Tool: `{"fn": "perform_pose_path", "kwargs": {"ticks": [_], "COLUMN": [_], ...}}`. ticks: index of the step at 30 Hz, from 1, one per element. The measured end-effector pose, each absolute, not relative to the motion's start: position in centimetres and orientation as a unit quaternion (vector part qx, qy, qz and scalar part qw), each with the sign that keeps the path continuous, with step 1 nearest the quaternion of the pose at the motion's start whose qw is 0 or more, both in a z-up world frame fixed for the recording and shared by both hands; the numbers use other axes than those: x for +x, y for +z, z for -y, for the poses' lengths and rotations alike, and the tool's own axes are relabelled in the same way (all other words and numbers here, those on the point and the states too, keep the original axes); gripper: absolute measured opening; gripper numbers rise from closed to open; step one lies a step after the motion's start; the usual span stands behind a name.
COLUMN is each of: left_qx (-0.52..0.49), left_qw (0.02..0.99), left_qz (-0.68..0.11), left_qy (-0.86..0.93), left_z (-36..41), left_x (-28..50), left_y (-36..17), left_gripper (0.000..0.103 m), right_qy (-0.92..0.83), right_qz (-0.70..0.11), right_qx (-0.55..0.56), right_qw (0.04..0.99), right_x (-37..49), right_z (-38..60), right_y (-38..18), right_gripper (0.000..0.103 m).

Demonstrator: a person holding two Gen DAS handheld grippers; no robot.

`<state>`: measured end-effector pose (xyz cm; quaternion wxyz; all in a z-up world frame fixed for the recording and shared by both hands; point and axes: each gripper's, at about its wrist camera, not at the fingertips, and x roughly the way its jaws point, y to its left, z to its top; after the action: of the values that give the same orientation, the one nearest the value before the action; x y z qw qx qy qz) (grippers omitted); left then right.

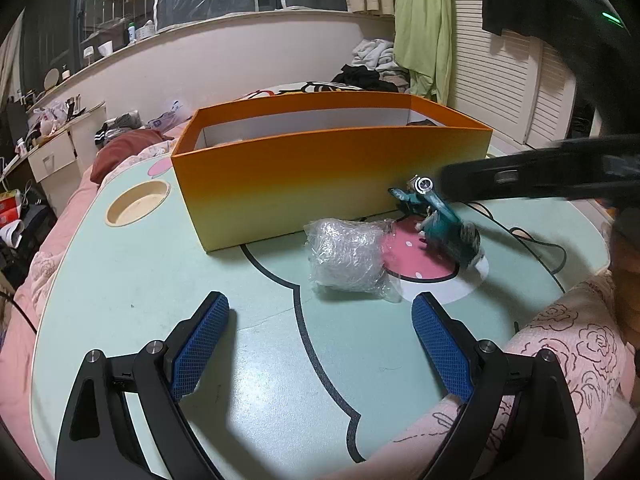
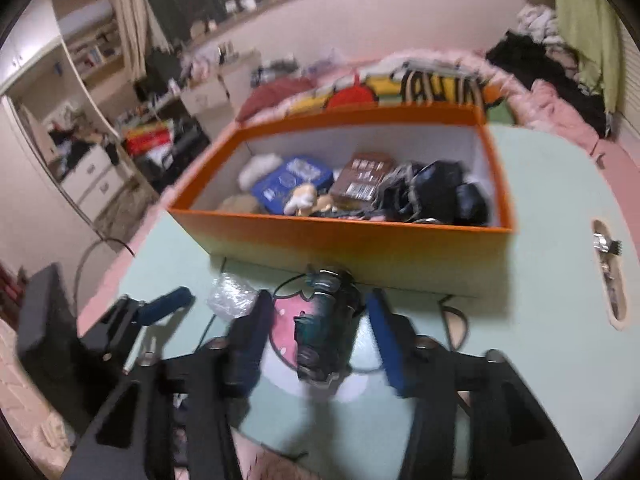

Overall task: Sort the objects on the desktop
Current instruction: 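Lift the toy car out and set it beside the plastic bag, open right gripper, then reach the left gripper into the box and grasp the white cartoon figurine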

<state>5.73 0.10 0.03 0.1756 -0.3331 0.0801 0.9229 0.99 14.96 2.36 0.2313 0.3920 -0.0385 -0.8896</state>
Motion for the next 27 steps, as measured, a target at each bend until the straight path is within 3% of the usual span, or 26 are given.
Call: {"fn": "perform_pose_path", "kwargs": {"ticks": [2, 6, 8, 23, 27], "left_qx": [-0.333, -0.333, -0.331, -0.318, -0.297], "left_qw": [0.176, 0.177, 0.178, 0.187, 0.209], "left_qz": [-0.08, -0.081, -0.084, -0.078, -0.076], "left_qy": [0.923, 0.923, 0.923, 0.926, 0.929], "left_z": [-0.1, -0.1, -0.2, 0.0, 0.2], "left_x": [5.8, 5.7, 5.8, 5.9, 6.2], "left_y": [0.1, 0.0, 0.1, 1.2, 4.5], "left_gripper": [0.093, 0.093, 0.093, 0.092, 0.072], "right_qy": [-0.907, -0.901, -0.919, -0.917, -0.917], "right_qz": [0.013, -0.027, -0.068, -0.064, -0.064], "right_qx": [0.369, 0.399, 0.362, 0.37, 0.37], "right_qw": [0.202, 0.166, 0.14, 0.135, 0.134], "right_x": [2.9, 4.4, 5.3, 4.6, 4.7], "right_z": [-16.1, -16.6, -15.6, -15.9, -15.9], "right_y": [2.1, -1.1, -1.6, -1.8, -1.8], "right_gripper": [0.063, 0.066, 0.084, 0.093, 0.094]}}
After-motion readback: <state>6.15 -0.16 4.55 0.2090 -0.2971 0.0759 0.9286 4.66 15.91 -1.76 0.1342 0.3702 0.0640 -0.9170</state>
